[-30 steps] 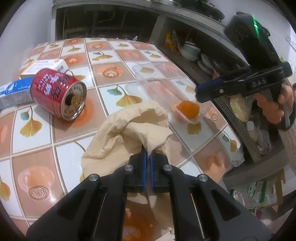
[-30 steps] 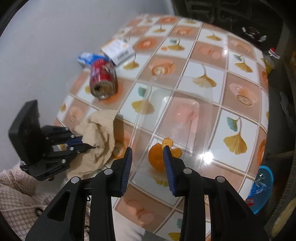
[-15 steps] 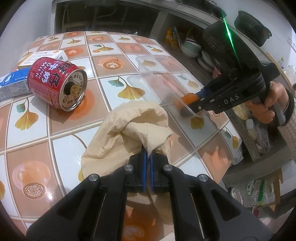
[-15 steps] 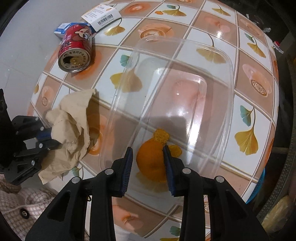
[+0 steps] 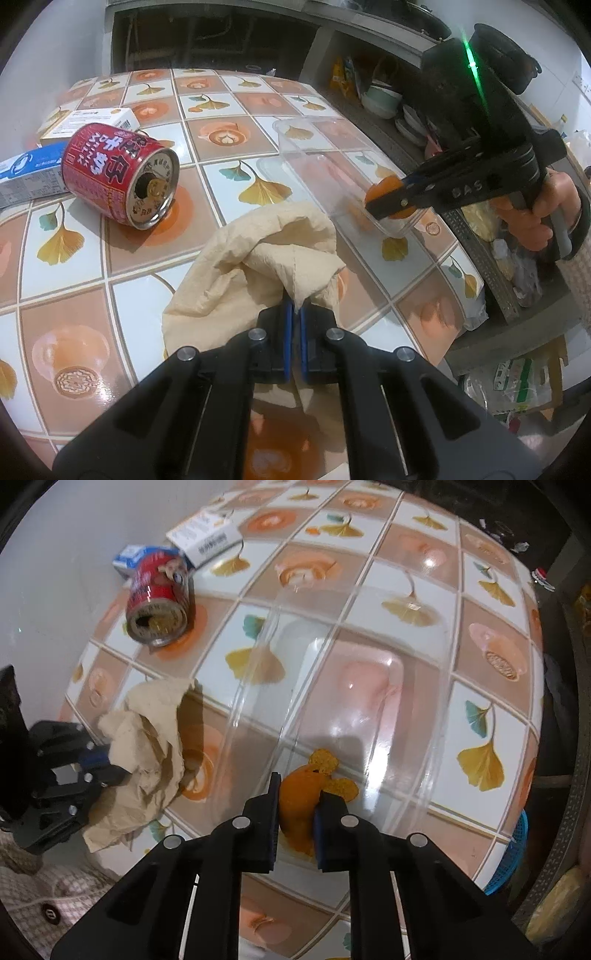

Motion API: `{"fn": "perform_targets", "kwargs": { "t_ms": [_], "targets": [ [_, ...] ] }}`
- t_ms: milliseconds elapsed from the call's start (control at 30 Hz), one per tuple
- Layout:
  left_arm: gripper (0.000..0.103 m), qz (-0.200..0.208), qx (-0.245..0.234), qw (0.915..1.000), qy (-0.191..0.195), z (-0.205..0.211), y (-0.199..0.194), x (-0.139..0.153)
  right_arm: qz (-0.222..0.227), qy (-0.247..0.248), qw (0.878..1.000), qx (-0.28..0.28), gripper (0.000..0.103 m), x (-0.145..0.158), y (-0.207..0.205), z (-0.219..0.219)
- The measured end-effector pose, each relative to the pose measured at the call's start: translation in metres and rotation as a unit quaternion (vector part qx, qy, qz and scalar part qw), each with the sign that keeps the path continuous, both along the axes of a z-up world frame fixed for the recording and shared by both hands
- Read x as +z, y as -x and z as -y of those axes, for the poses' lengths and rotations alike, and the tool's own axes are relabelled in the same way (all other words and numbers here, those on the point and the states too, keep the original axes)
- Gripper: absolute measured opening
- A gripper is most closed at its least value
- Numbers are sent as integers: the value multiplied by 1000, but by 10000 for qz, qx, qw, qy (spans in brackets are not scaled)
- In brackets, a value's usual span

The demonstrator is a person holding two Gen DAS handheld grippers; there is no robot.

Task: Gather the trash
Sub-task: 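Grasp the orange peel in the clear plastic box with the right tool while the left tool holds the cloth, then lift the orange peel out of the clear box with the right tool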

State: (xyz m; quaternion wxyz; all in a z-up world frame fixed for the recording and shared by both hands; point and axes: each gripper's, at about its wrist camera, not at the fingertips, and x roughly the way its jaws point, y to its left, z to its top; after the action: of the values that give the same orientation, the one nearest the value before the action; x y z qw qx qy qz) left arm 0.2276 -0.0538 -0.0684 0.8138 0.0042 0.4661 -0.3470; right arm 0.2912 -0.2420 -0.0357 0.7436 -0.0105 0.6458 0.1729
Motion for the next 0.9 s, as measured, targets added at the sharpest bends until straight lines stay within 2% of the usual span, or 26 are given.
{"fn": "perform_targets", "kwargs": {
  "t_ms": [267,400,733,833,900],
  "targets": [
    [2,103,59,9998,163,-5,0,16,433,-344,9981,-286,14,40,7,24],
    [2,173,37,9997,189,-4,1,22,573,-234,9976,-323,14,45,7,22],
    [2,119,44,9998,152,-2,3,19,510,975,9938,-122,17,5,-12,-4],
    [2,116,55,9998,148,-3,2,19,258,893,9956,-117,21,-5,-17,-3],
    [2,113,60,9998,145,-5,2,19,127,683,9974,-179,33,-6,-19,-1]
  ]
}}
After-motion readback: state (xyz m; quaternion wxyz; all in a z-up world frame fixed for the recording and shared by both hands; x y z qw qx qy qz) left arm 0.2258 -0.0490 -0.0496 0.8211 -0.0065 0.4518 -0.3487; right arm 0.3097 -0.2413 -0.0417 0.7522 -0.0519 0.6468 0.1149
